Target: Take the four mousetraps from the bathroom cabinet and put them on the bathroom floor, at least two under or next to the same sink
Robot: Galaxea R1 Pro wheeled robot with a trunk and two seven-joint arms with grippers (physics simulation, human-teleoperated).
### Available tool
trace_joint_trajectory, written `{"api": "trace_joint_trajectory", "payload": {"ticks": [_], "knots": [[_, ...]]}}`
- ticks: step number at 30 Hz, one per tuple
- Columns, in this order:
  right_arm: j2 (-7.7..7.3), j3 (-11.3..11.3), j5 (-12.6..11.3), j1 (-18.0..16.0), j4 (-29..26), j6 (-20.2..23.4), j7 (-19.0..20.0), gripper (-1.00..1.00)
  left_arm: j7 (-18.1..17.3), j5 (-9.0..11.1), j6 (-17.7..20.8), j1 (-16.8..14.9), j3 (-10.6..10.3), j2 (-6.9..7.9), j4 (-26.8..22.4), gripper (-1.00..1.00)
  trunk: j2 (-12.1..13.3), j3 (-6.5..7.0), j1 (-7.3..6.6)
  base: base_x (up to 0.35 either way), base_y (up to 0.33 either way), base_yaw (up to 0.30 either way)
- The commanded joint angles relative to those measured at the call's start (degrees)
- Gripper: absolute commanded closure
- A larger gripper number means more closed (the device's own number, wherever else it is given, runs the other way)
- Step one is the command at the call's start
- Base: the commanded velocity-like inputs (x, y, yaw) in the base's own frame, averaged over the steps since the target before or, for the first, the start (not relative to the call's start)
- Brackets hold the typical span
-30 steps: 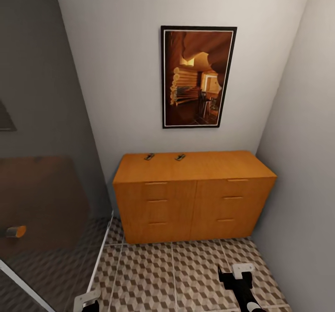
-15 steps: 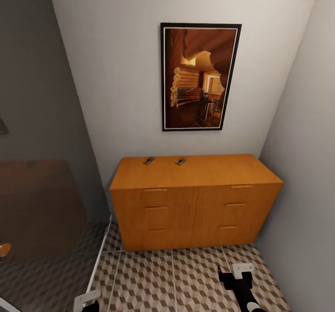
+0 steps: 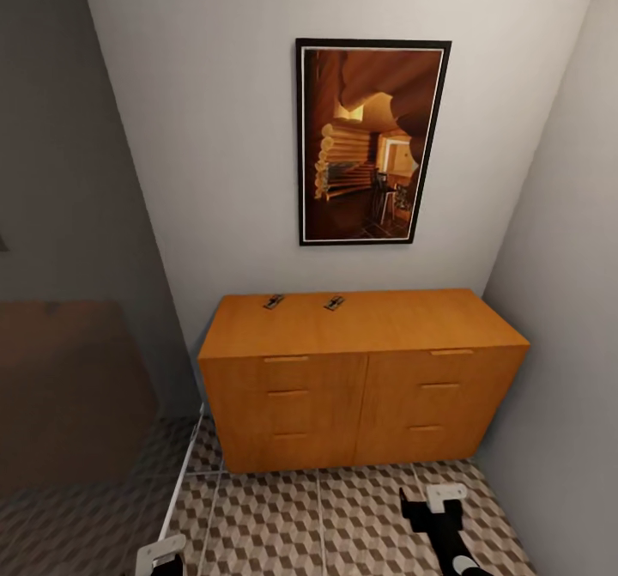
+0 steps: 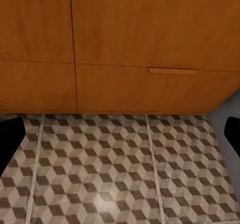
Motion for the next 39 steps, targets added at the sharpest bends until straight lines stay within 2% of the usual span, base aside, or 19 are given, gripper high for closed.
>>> {"api": "trace_joint_trajectory", "payload": {"ticks": [1,4,7,9,11,12,14,15,18,19,22,24,25,29,31,39], "knots": [[0.25,0.5,-0.6,-0.1,-0.2,-0.1,-0.2,-1.0,0.1,0.3,-0.3,-0.1,-0.5,-0.02,0.2,-1.0,-0.1,-0.13,0.04,0.008,0.0,0.0],[1.31,0.6,-0.5,-0.1,-2.2,1.2,-0.4,-1.0,0.1,0.3,-0.3,-0.1,-0.5,-0.03,0.2,-1.0,-0.1,-0.13,0.04,0.004,0.0,0.0],[1.9,0.7,-0.3,-0.1,-7.0,5.7,-1.1,-1.0,0.1,0.3,-0.3,-0.1,-0.5,-0.04,0.2,-1.0,-0.1,-0.13,0.04,0.001,0.0,0.0],[2.11,0.7,0.3,-0.1,-12.5,11.9,-1.9,-1.0,0.1,0.3,-0.3,-0.1,-0.5,-0.04,0.2,-1.0,-0.1,-0.13,0.04,0.0,0.0,0.0],[2.17,0.8,1.2,-0.1,-21.1,21.4,-2.9,-1.0,0.1,0.3,-0.3,-0.1,-0.5,-0.04,0.2,-1.0,-0.1,-0.13,0.04,0.0,0.0,0.0],[2.16,0.8,1.5,-0.1,-23.3,23.7,-3.0,-1.0,0.1,0.3,-0.3,-0.1,-0.5,-0.04,0.2,-1.0,-0.1,-0.13,0.04,0.0,0.0,0.0],[2.07,0.8,2.2,-0.1,-31.2,31.2,-3.4,-1.0,0.1,0.3,-0.3,-0.1,-0.5,-0.04,0.2,-1.0,-0.1,-0.13,0.04,0.0,0.0,0.0],[2.04,0.8,2.3,-0.1,-33.1,32.8,-3.5,-1.0,0.1,0.3,-0.3,-0.1,-0.5,-0.04,0.2,-1.0,-0.1,-0.13,0.04,0.0,0.0,0.0],[1.89,0.8,2.7,-0.1,-43.7,42.0,-3.7,-1.0,0.1,0.3,-0.3,-0.1,-0.5,-0.04,0.2,-1.0,-0.1,-0.13,0.04,0.0,0.0,0.0],[1.89,0.7,2.8,-0.1,-45.5,43.7,-3.7,-1.0,0.1,0.3,-0.3,-0.1,-0.5,-0.04,0.2,-1.0,-0.1,-0.13,0.04,0.0,0.0,0.0],[1.9,0.7,2.9,-0.1,-57.7,55.3,-3.9,-1.0,0.1,0.3,-0.3,-0.1,-0.5,-0.04,0.2,-1.0,-0.1,-0.13,0.04,0.0,0.0,0.0],[1.99,0.7,2.9,-0.1,-61.6,59.2,-4.4,-1.0,0.1,0.3,-0.3,-0.1,-0.5,-0.04,0.2,-1.0,-0.1,-0.13,0.04,0.0,0.0,0.0],[2.15,0.6,2.9,-0.3,-65.8,63.5,-5.7,-1.0,0.1,0.3,-0.3,-0.1,-0.5,-0.04,0.2,-1.0,-0.1,-0.13,0.04,0.0,0.0,0.0],[2.26,0.6,2.9,-0.6,-68.6,65.9,-6.3,-1.0,0.1,0.3,-0.3,-0.1,-0.5,-0.04,0.2,-1.0,-0.1,-0.13,0.04,0.0,0.0,0.0],[2.7,0.6,2.9,-2.2,-69.3,67.6,-6.5,-1.0,0.1,0.3,-0.3,-0.1,-0.5,-0.04,0.2,-1.0,-0.1,-0.13,0.04,0.0,0.0,0.0],[6.16,0.6,2.9,-8.0,-69.2,72.7,-6.7,-1.0,0.1,0.3,-0.3,-0.1,-0.5,-0.04,0.2,-1.0,-0.1,-0.13,0.04,0.043,0.0,0.0]]}}
